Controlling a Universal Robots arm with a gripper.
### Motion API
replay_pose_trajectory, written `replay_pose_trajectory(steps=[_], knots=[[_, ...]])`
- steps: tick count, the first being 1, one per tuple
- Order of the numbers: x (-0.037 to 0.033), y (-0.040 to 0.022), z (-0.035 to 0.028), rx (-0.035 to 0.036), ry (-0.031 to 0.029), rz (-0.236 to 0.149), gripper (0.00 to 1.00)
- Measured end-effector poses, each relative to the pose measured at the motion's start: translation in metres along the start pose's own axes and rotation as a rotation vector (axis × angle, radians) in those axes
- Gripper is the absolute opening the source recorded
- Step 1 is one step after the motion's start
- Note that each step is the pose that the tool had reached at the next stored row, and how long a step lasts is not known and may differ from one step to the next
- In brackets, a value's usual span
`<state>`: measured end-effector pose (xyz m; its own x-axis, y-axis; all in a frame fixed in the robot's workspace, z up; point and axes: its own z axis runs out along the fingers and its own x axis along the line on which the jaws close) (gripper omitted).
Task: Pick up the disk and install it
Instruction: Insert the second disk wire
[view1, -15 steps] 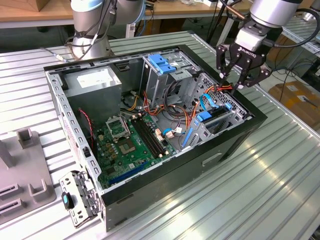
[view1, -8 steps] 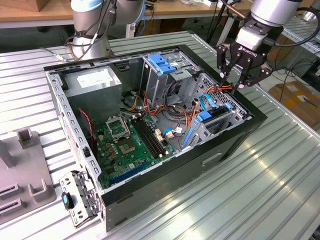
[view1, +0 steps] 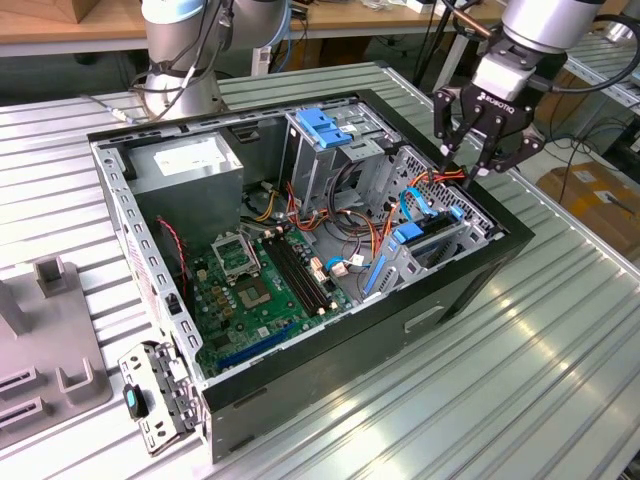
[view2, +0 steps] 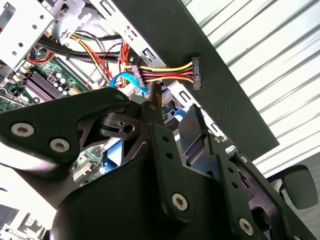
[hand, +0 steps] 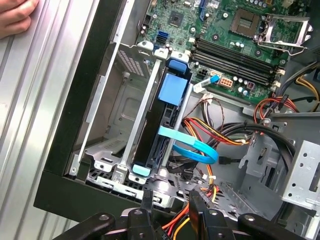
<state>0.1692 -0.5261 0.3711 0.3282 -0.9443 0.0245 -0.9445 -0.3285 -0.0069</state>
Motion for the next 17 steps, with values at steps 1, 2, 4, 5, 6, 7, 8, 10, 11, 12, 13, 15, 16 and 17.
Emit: replay_pose_trajectory(steps=[1, 2, 4, 5, 6, 7, 8, 10, 11, 12, 13, 15, 16, 17], knots=[[0.0002, -0.0005, 0.0001, -0.0005, -0.0002, -0.002, 0.42], [0.0006, -0.0016, 0.0001, -0.0009, -0.0005, -0.007, 0.42], [0.0012, -0.0034, 0.0001, -0.0020, -0.0010, -0.015, 0.42], [0.0016, -0.0044, 0.0001, -0.0029, -0.0013, -0.019, 0.42], [0.0019, -0.0054, 0.0001, -0.0036, -0.0016, -0.022, 0.42], [0.0022, -0.0063, 0.0001, -0.0042, -0.0019, -0.024, 0.42], [0.0026, -0.0073, 0.0001, -0.0052, -0.0022, -0.026, 0.42], [0.0033, -0.0094, 0.0001, -0.0074, -0.0031, -0.030, 0.42], [0.0040, -0.0116, 0.0002, -0.0092, -0.0038, -0.034, 0.42], [0.0047, -0.0135, 0.0002, -0.0107, -0.0043, -0.036, 0.42], [0.0050, -0.0145, 0.0002, -0.0116, -0.0047, -0.037, 0.42], [0.0060, -0.0171, 0.0003, -0.0139, -0.0056, -0.041, 0.42], [0.0063, -0.0180, 0.0003, -0.0148, -0.0060, -0.042, 0.42], [0.0066, -0.0190, 0.0003, -0.0160, -0.0064, -0.044, 0.42]])
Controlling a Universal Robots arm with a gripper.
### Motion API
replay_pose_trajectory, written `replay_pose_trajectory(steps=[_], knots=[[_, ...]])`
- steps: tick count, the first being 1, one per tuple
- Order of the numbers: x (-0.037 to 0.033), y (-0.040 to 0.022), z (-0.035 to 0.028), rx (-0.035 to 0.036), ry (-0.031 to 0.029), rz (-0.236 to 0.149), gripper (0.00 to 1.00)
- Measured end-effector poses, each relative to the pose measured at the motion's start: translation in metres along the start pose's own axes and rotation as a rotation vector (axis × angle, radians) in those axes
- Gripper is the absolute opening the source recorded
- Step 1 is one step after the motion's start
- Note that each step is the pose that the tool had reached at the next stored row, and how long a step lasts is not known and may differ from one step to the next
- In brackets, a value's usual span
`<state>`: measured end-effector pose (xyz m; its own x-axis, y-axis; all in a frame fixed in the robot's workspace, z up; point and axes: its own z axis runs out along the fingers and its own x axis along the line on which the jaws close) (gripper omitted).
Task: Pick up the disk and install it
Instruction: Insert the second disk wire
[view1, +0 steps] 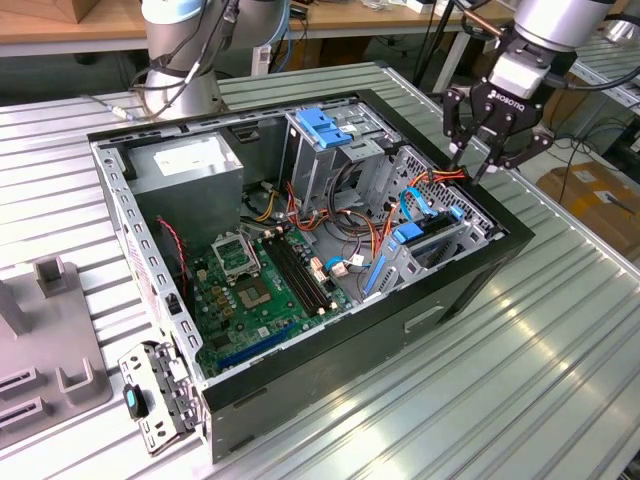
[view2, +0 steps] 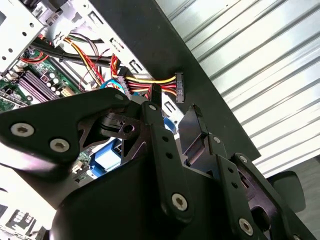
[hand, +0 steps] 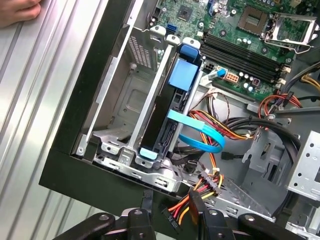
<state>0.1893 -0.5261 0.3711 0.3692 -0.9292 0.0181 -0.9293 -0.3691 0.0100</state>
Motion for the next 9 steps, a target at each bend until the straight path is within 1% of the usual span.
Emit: replay_pose_trajectory(steps=[3, 4, 5, 7, 9], knots=[[0.0010, -0.0026, 0.0000, -0.0035, -0.0012, -0.008, 0.42], [0.0016, -0.0040, 0.0000, -0.0036, -0.0012, -0.019, 0.42], [0.0022, -0.0056, 0.0000, -0.0036, -0.0011, -0.035, 0.42], [0.0025, -0.0067, 0.0002, -0.0031, -0.0010, -0.059, 0.42], [0.0028, -0.0070, 0.0006, -0.0024, -0.0003, -0.102, 0.42]])
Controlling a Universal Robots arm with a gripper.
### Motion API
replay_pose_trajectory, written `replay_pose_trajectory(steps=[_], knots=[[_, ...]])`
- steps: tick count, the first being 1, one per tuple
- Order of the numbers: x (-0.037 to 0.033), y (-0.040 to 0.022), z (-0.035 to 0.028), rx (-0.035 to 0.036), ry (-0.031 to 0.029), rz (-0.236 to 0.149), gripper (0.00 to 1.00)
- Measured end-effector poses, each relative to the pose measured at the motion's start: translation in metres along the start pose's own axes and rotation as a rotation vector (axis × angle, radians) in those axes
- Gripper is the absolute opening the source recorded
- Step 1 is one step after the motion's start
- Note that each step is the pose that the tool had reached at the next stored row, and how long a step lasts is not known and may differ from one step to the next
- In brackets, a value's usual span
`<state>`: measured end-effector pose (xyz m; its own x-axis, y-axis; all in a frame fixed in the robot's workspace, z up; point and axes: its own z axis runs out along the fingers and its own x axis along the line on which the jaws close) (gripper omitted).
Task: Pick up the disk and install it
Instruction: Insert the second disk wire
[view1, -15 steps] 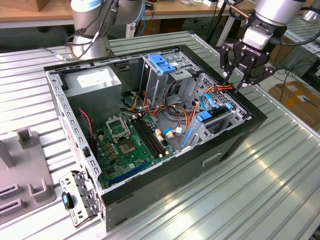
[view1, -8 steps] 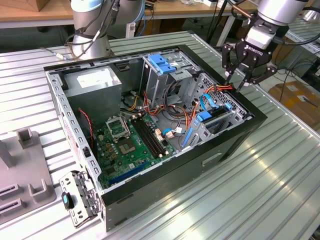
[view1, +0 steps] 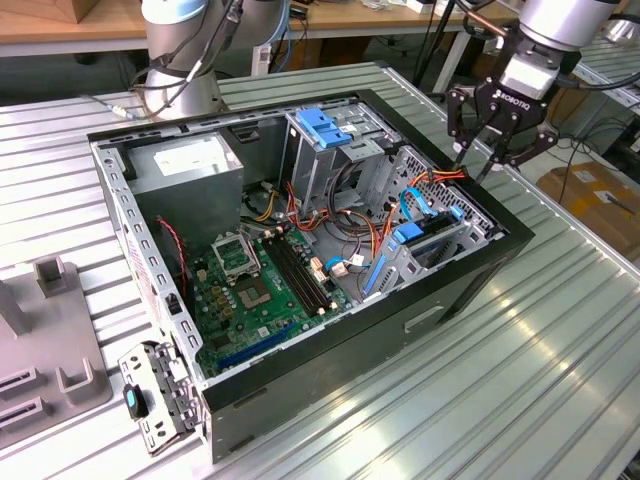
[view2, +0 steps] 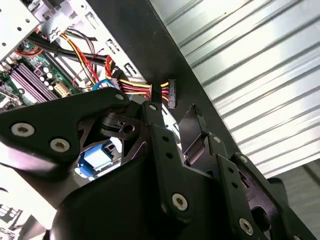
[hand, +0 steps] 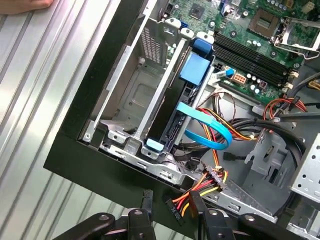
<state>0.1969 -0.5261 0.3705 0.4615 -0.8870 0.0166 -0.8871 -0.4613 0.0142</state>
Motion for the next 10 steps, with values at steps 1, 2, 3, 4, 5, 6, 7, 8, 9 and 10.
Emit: replay_pose_trajectory(steps=[1, 2, 3, 4, 5, 6, 7, 8, 9, 10], knots=[[0.0000, -0.0001, 0.0002, 0.0003, 0.0003, -0.019, 0.42], [0.0000, -0.0002, 0.0004, 0.0007, 0.0007, -0.046, 0.42], [0.0000, -0.0002, 0.0006, 0.0010, 0.0010, -0.061, 0.42], [0.0000, -0.0003, 0.0009, 0.0016, 0.0014, -0.095, 0.42], [0.0000, -0.0002, 0.0013, 0.0021, 0.0018, -0.127, 0.42], [0.0000, -0.0002, 0.0015, 0.0025, 0.0022, -0.151, 0.42], [0.0000, -0.0002, 0.0016, 0.0028, 0.0024, -0.168, 0.42], [0.0000, -0.0002, 0.0017, 0.0031, 0.0028, -0.190, 0.42], [0.0000, -0.0002, 0.0017, 0.0034, 0.0031, -0.208, 0.42], [0.0000, -0.0002, 0.0018, 0.0038, 0.0033, -0.227, 0.42]])
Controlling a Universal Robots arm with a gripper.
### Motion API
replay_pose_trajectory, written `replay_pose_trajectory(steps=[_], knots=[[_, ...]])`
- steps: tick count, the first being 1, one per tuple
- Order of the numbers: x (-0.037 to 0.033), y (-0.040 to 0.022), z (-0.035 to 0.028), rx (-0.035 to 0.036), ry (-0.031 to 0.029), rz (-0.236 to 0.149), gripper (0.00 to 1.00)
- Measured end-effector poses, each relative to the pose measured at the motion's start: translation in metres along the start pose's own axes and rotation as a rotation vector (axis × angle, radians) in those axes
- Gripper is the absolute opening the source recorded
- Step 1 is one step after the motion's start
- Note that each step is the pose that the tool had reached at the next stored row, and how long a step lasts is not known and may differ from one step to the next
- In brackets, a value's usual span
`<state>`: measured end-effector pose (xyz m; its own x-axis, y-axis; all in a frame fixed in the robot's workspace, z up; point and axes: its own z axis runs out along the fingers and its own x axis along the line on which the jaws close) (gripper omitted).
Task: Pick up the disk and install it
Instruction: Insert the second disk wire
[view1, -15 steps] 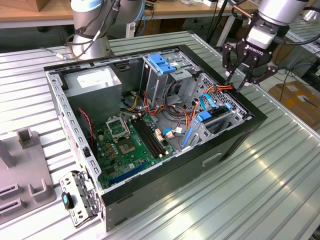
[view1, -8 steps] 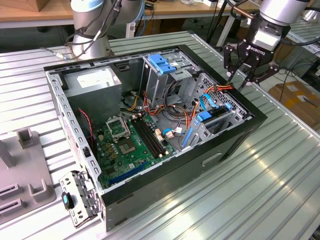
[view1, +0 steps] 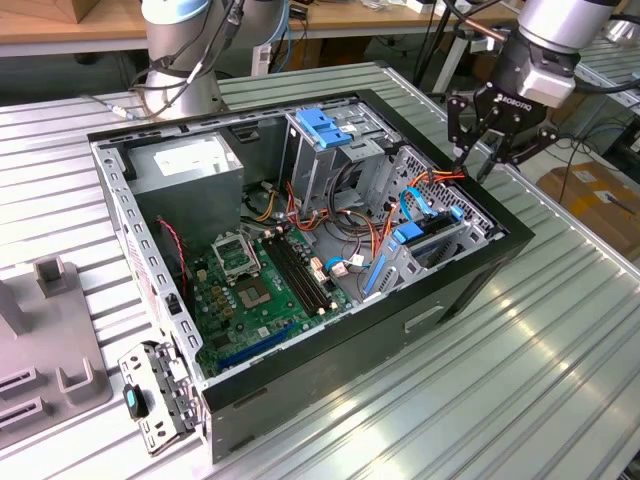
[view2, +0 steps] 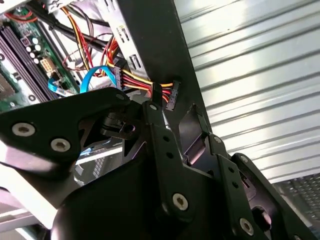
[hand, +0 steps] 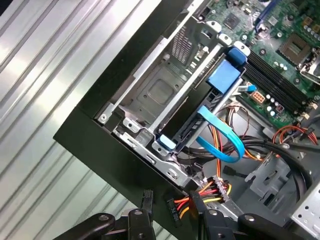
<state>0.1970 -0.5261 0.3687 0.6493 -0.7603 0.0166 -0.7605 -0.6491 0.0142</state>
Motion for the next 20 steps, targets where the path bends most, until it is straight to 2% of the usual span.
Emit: replay_pose_trajectory(steps=[7, 11, 14, 18, 20], knots=[[0.0000, 0.0000, 0.0005, 0.0023, 0.0019, -0.136, 0.42], [0.0000, 0.0000, 0.0010, 0.0039, 0.0032, -0.232, 0.42], [0.0001, -0.0001, 0.0013, 0.0047, 0.0041, -0.290, 0.42], [-0.0014, -0.0026, 0.0013, 0.0045, 0.0046, -0.298, 0.42], [-0.0047, -0.0067, 0.0018, 0.0045, 0.0046, -0.298, 0.42]])
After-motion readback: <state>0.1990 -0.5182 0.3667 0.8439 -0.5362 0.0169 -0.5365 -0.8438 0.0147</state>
